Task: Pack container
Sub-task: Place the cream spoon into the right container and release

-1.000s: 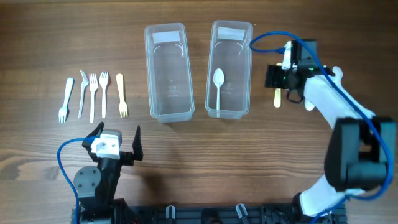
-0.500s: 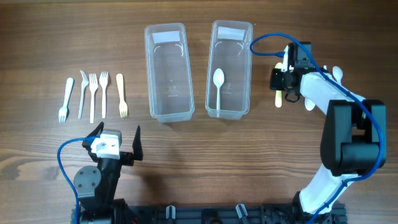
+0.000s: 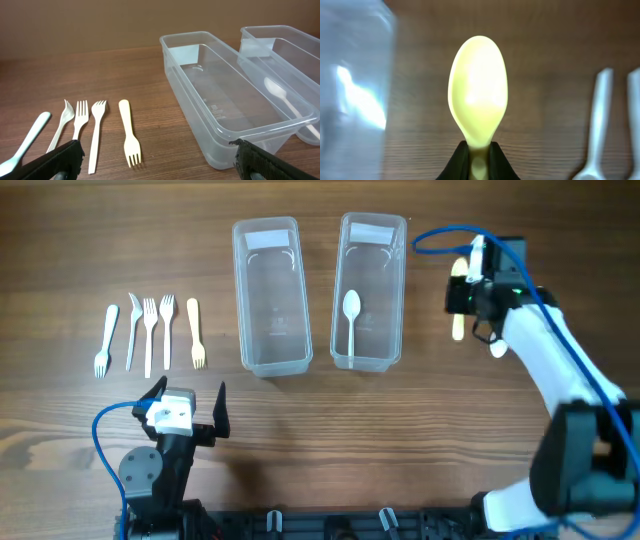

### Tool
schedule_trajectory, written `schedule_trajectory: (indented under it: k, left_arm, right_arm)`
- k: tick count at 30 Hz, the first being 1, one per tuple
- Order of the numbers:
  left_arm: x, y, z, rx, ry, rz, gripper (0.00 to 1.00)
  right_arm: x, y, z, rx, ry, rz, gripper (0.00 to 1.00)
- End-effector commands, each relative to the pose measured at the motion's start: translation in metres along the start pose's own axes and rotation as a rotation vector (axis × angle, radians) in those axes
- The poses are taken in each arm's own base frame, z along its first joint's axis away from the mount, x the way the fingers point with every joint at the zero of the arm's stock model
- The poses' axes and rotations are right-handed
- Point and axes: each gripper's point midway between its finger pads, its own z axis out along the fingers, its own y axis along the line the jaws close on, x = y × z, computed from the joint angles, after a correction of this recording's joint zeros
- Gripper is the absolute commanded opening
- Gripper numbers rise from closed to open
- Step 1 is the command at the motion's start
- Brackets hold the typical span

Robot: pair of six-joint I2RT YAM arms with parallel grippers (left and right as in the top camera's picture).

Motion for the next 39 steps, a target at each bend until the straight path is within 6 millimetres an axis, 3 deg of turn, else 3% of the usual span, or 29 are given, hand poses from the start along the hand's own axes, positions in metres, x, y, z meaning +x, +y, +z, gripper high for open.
schedule_trajectory:
  k: [1, 4, 8, 11, 15, 18, 22, 23, 24, 26, 28, 32, 35, 37, 39]
  left_arm:
    - [0.001, -0.004, 0.0, 0.023, -0.006, 0.018, 1.0]
    - [0.001, -0.004, 0.0, 0.023, -0.006, 0.018, 1.0]
    - [0.001, -0.004, 0.0, 0.023, -0.006, 0.018, 1.0]
    - [0.001, -0.004, 0.0, 0.024, -0.006, 0.018, 1.0]
    - [0.001, -0.004, 0.0, 0.024, -0.006, 0.018, 1.0]
    - [0.001, -0.004, 0.0, 0.024, -0.006, 0.018, 1.0]
    - [0.001, -0.004, 0.0, 0.023, -0.006, 0.018, 1.0]
    - [0.001, -0.004, 0.0, 0.024, -0.006, 0.018, 1.0]
    - [0.001, -0.004, 0.0, 0.023, -0.006, 0.018, 1.0]
    - [0.001, -0.004, 0.0, 0.024, -0.006, 0.018, 1.0]
    - [0.001, -0.004, 0.0, 0.023, -0.006, 0.018, 1.0]
    - [0.001, -0.004, 0.0, 0.023, -0.006, 0.018, 1.0]
    - [0.001, -0.004, 0.0, 0.024, -0.006, 0.018, 1.0]
    - [0.001, -0.004, 0.0, 0.024, -0.006, 0.018, 1.0]
    - [0.001, -0.004, 0.0, 0.024, -0.006, 0.018, 1.0]
  right_arm:
    - [-0.021, 0.024, -0.04, -0.117, -0.093, -0.031, 0.04]
    - [-0.026, 0.045, -0.057, -0.214, -0.119, -0.011, 0.04]
    - [-0.023, 0.078, -0.063, -0.315, -0.111, -0.015, 0.04]
    - [-0.024, 0.117, -0.071, -0.413, -0.134, -0.076, 0.04]
    - [-0.023, 0.152, -0.079, -0.478, -0.145, -0.075, 0.04]
    - [-0.02, 0.162, -0.072, -0.459, -0.139, -0.066, 0.04]
    - [-0.009, 0.169, -0.046, -0.444, -0.095, -0.073, 0.07]
    - [-0.007, 0.173, -0.042, -0.461, -0.087, -0.075, 0.37]
    - [-0.007, 0.175, -0.041, -0.475, -0.087, -0.078, 0.6]
    - [-0.012, 0.181, -0.045, -0.507, -0.11, -0.098, 0.69]
    - [-0.023, 0.182, -0.056, -0.518, -0.154, -0.106, 0.71]
    - [-0.046, 0.169, -0.097, -0.504, -0.276, -0.161, 0.71]
    - [-0.062, 0.106, -0.132, -0.273, -0.364, -0.108, 0.75]
    - [-0.064, 0.051, -0.153, -0.058, -0.397, -0.037, 0.83]
    - [-0.06, 0.009, -0.171, 0.105, -0.411, 0.018, 0.86]
